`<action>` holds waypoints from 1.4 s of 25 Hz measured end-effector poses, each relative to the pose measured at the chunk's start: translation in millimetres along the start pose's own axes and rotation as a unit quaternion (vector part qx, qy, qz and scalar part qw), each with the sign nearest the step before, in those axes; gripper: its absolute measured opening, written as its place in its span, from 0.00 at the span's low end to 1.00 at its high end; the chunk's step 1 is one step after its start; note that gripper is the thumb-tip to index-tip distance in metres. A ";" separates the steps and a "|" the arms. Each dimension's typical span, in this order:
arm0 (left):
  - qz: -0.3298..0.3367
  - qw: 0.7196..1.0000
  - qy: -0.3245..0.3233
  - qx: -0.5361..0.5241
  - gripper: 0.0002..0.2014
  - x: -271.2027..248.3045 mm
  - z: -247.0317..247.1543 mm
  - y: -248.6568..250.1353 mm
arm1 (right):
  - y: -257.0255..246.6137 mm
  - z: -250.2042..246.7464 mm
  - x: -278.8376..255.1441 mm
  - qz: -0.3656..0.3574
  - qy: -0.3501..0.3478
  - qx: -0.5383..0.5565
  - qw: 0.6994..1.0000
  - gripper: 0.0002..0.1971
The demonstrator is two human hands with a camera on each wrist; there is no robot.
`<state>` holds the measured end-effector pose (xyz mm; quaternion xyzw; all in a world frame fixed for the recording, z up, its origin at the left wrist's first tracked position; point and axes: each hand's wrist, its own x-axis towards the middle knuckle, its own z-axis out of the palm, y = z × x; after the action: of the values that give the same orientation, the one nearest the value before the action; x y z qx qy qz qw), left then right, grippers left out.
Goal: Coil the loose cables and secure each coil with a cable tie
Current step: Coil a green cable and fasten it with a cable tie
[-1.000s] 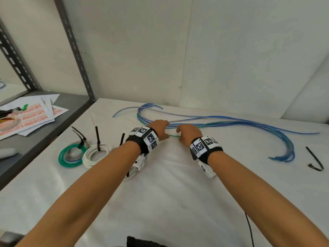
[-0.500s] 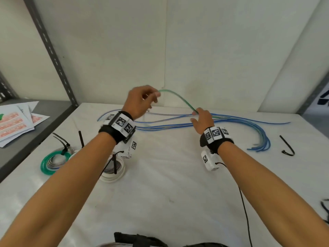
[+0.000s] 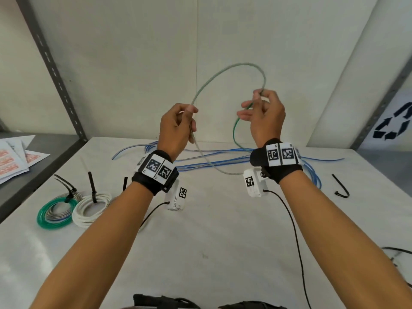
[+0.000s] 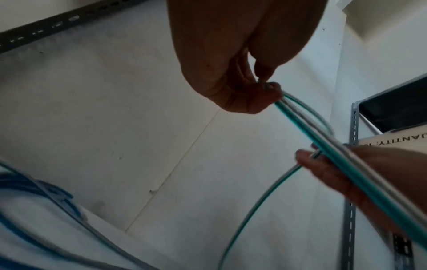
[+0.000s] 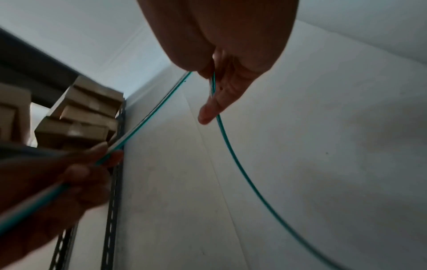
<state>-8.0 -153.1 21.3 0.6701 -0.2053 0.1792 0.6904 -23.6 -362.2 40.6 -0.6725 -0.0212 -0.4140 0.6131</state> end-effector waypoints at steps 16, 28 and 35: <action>-0.136 0.971 0.125 -0.153 0.08 -45.1 19.6 -25.1 | 3.9 -11.5 -94.1 0.153 0.029 0.135 0.979 0.08; -0.132 0.986 0.029 -0.095 0.12 -68.2 23.7 -22.6 | 21.0 -22.8 -102.8 -0.112 -0.110 -0.280 0.947 0.14; -0.127 0.984 -0.112 -0.058 0.11 -73.9 22.8 -14.4 | 7.6 -22.3 -108.2 -0.136 -0.083 -0.266 0.951 0.17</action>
<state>-64.4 -174.4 -29.2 0.6653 -0.2049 0.0013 0.7179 -102.3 -331.0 -30.6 -0.8338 -0.0523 -0.4266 0.3464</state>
